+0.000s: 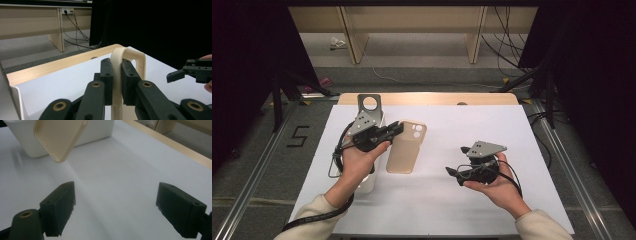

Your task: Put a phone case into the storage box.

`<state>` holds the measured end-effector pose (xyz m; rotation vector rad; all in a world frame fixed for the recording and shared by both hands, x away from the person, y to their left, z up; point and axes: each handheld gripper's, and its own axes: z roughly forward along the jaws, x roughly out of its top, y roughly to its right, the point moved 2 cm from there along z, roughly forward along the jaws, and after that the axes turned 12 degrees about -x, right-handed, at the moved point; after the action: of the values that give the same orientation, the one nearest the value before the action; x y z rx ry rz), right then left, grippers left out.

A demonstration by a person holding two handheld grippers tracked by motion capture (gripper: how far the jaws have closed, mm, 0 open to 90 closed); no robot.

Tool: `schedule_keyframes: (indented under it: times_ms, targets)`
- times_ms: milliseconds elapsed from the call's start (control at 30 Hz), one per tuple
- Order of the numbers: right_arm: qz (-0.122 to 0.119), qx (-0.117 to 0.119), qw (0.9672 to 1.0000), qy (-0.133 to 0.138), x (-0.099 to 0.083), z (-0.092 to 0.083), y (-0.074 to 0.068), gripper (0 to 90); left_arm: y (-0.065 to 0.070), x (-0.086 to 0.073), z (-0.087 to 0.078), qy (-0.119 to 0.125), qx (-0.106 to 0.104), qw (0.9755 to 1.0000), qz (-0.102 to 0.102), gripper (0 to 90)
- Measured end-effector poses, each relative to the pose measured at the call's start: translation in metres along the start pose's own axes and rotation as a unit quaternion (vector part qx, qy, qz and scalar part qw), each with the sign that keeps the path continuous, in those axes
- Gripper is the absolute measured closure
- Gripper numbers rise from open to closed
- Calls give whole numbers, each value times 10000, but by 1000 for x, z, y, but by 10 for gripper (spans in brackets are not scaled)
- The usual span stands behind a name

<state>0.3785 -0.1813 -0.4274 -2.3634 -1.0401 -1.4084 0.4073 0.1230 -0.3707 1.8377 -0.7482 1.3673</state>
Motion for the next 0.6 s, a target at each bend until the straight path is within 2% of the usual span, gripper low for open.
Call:
schedule_keyframes:
  times_ms: [167, 600]
  targets:
    - [69, -64, 10000, -14, -4, -4, 5, 168, -2, 6, -6, 66, -3, 10000, 75, 812]
    - [193, -142, 9997, -8, -9, -10, 11, 167, -15, 19, -24, 241, 180, 9995, 122, 812]
